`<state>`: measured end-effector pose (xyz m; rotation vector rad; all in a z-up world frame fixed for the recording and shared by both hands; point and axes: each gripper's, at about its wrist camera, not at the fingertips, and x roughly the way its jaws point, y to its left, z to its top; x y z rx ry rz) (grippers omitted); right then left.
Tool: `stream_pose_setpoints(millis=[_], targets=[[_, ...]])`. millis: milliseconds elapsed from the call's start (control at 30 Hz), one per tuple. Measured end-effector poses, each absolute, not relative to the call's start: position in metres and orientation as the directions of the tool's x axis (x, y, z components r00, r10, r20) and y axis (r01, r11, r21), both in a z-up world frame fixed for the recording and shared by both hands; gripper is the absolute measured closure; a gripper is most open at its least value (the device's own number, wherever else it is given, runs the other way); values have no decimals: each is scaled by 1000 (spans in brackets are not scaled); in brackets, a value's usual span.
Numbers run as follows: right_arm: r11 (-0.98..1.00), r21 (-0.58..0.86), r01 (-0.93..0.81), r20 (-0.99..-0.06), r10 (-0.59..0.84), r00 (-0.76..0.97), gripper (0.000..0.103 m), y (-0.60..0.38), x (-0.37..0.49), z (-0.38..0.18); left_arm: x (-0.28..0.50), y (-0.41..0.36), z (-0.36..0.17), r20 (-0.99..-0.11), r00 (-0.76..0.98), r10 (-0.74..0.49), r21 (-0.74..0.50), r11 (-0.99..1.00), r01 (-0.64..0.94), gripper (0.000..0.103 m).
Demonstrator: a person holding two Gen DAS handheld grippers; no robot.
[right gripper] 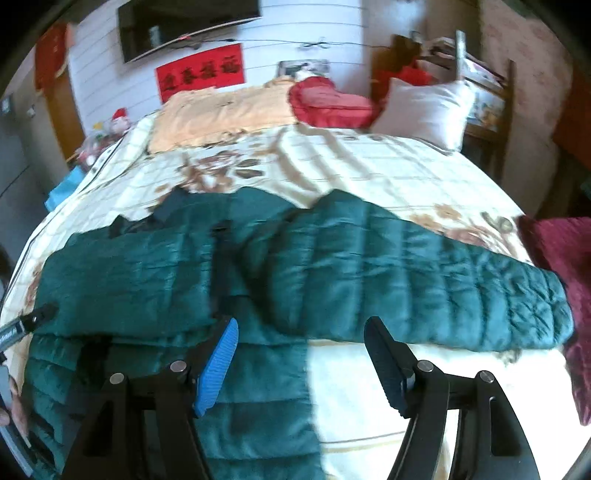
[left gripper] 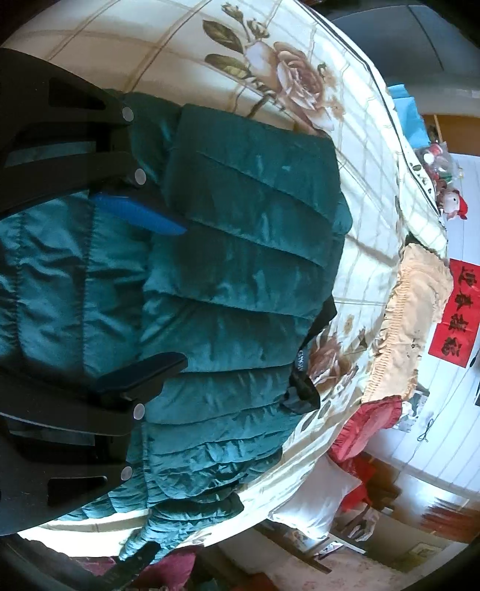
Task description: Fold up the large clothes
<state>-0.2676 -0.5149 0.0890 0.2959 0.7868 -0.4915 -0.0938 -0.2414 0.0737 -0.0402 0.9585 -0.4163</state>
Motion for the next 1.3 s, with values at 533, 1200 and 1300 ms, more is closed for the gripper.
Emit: stream_pose_setpoints(millis=[533,1200,1300], targets=[[730,58,681,-747,-420,514,35,-604,-327,81,-104,-240,64,-785,515,-344,-195,927,321,37],[599,42,799,-775,-485,404,28,-680,-375,63,-102,-247,50,-805,501,-318,-173,933,314,37],[571,36,820,-780,-497,380,28,-692,-382,60,-103,-248,50,-805,502,-316,-168,933,317,37]])
